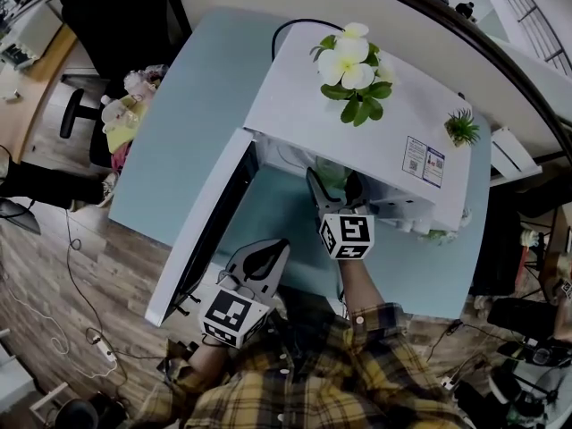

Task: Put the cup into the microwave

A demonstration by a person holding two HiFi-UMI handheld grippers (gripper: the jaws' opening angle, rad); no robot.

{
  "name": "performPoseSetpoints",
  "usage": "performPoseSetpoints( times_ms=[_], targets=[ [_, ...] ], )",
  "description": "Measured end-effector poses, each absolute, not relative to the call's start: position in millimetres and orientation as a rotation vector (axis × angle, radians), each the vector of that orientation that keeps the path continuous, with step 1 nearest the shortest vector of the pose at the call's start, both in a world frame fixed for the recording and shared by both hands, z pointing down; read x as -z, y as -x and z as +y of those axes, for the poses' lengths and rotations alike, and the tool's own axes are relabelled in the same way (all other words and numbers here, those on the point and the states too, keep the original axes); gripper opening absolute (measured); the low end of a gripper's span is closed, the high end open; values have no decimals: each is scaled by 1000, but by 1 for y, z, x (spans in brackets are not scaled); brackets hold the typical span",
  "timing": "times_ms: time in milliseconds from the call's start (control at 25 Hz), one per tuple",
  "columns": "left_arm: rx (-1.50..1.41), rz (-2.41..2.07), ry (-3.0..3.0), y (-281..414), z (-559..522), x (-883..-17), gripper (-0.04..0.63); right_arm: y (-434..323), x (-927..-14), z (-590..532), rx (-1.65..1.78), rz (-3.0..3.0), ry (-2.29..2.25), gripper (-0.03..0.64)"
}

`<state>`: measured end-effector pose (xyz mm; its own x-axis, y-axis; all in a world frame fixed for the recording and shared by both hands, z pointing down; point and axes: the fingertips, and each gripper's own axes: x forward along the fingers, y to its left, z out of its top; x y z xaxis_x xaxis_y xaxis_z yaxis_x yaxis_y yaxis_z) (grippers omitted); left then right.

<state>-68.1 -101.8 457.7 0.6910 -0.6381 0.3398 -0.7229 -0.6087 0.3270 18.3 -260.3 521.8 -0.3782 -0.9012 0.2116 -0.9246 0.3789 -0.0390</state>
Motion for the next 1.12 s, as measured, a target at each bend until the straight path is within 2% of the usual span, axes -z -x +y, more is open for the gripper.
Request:
performPoseSetpoints(
  times_ms=[880,1040,1120],
  targets=[
    [-251,-1018,-2492,54,-98,-454,-9,-35,-538,-235,-329,-2399,-1705,355],
    [-251,-1017,-2498,52,-96,-453,-9,-37,-539,-228,-283,-2374,-1714,241],
    [-251,-1020,-2499,53,-96,-453,-9,-37,-539,-227,-274,-2367,-1712,227]
  ],
)
